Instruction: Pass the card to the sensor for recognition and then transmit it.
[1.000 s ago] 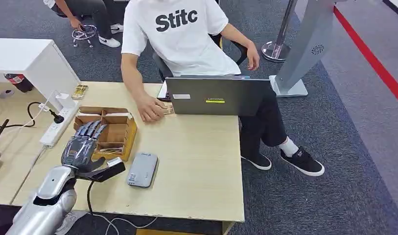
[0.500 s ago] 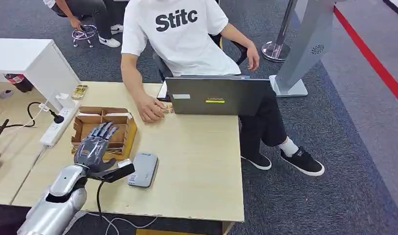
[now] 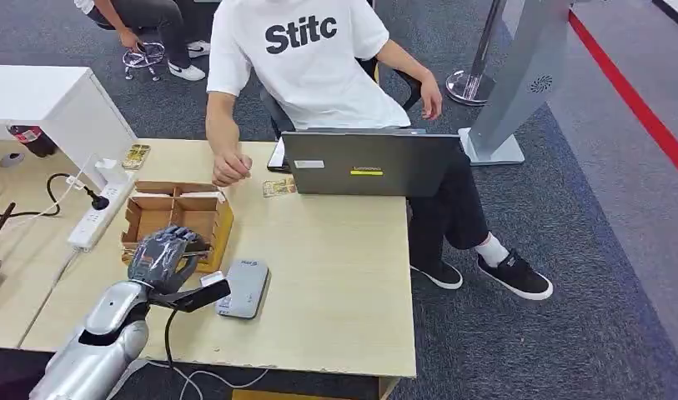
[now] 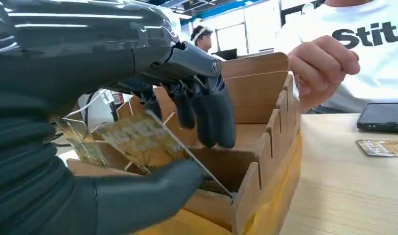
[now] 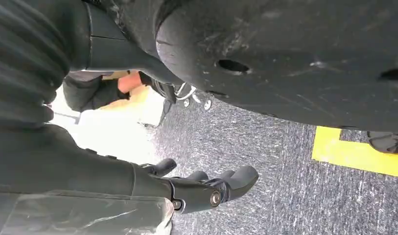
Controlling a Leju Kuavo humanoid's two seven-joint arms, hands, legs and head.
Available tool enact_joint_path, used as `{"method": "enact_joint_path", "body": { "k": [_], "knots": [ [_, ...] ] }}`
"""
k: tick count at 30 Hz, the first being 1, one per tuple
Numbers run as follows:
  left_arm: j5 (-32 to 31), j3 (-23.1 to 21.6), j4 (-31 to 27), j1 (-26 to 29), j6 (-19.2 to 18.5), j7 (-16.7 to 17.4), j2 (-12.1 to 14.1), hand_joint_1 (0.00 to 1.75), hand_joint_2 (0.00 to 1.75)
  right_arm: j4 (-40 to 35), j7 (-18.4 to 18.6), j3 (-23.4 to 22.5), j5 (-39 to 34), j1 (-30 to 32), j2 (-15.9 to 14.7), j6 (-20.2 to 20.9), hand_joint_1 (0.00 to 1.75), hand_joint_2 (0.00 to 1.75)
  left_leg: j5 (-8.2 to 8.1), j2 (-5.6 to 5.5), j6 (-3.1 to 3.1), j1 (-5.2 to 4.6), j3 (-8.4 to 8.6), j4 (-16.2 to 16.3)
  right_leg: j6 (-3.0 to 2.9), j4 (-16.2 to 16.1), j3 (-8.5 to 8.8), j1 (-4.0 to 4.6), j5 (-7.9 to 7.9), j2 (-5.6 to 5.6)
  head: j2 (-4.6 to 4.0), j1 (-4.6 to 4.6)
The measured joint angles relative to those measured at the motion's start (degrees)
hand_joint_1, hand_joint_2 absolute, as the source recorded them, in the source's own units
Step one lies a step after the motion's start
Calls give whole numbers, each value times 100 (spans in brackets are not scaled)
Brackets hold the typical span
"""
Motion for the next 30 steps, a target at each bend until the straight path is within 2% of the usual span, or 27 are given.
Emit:
{"method": "enact_joint_path", "body": {
  "k": [10,22,23,24,25,30],
  "knots": [
    [63,0,-4,-5,24,-11,18,175,175,0,-39,4,-22,5,0,2,0,175,0,0,0,0,0,0,0,0,0,0,0,0,0,0],
    [98,0,-9,-8,234,-28,59,175,175,0,-48,39,-52,5,0,0,0,175,0,0,0,0,0,0,0,1,0,0,0,0,0,0],
    [101,0,-11,-13,289,-26,59,164,175,0,-48,42,-55,5,0,0,0,175,0,0,0,0,0,0,0,1,0,0,0,0,0,-2],
    [116,0,-22,-19,343,-26,59,40,175,0,-50,44,-57,5,0,-2,0,175,0,0,0,0,0,0,0,1,0,0,0,0,0,0],
    [136,0,-35,-29,394,-26,59,0,175,0,-50,44,-59,5,0,-2,0,175,0,0,0,0,0,0,0,1,0,0,0,0,0,-2],
    [245,0,-219,-39,435,-48,96,0,175,0,-55,46,-105,6,0,-2,0,175,0,0,0,0,0,0,0,1,0,0,0,0,0,-2]
  ]
}}
